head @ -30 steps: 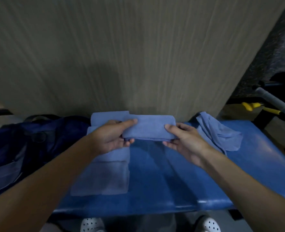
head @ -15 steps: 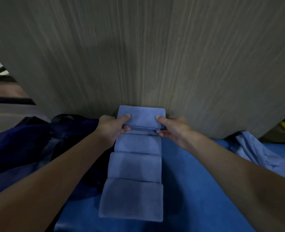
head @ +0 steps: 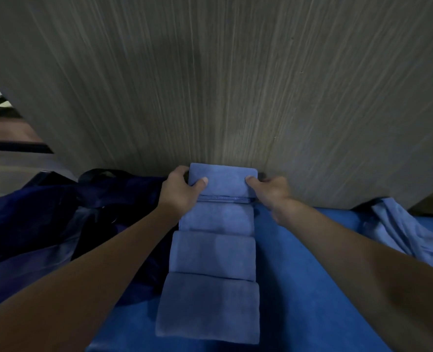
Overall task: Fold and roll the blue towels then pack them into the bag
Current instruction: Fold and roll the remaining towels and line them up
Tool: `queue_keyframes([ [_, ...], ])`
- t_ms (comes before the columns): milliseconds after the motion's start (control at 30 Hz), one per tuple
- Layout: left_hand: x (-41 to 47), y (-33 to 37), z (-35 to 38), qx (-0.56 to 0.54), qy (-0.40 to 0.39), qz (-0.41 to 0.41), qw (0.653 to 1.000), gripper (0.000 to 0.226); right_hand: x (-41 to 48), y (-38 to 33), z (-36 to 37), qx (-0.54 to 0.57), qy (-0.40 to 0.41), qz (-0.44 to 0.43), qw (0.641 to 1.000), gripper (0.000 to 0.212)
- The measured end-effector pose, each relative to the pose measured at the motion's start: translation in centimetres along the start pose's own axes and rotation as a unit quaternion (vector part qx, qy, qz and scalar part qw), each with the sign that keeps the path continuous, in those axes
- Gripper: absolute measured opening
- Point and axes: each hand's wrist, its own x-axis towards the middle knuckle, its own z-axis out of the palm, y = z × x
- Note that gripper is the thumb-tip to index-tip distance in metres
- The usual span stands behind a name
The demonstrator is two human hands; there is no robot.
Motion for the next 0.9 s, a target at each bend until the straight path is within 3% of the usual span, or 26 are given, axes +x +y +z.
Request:
queue_keyframes([
  [67,-0.1,0.4,0.1,0.005,-0.003,0.003,1.0,0.031,0.1,0.1,-0.3,0.017,0.0,-0.014,1.0,0.028],
  [167,-0.6,0.6,0.1,0.075,0.015,0.074,0.994,0.051,0.2,0.0,-0.3,0.03,0.003,-0.027,0.999,0.027],
  [267,-0.8,0.2,0.3,0.185,0.023,0.147,0.971,0.041,0.3,0.2,0.0,0.027,-0.003,-0.025,0.999,0.025],
  [400,-0.4,0.2,0.2,0.205,0.002,0.125,0.971,0.037,0.1,0.2,0.0,0.028,-0.014,-0.015,0.999,0.03],
  [500,-0.3,1.0,0.2,0.225,0.021,0.135,0.965,0.035,-0.2,0.1,-0.8,0.046,0.005,-0.022,0.999,0.048],
  [633,-1.3,3.7,2.1,0.302,0.078,0.229,0.922,0.022,-0.4,1.2,-4.3,0.042,0.042,-0.021,0.998,0.047],
  [767,-3.6,6.8,8.4,0.276,0.024,0.278,0.92,0.013,-0.9,4.5,-10.7,0.018,0.089,-0.022,0.996,0.041],
  [900,-6.4,8.6,17.2,0.229,-0.068,0.263,0.935,0.022,-2.0,9.2,-18.5,-0.028,0.168,-0.001,0.985,0.034],
])
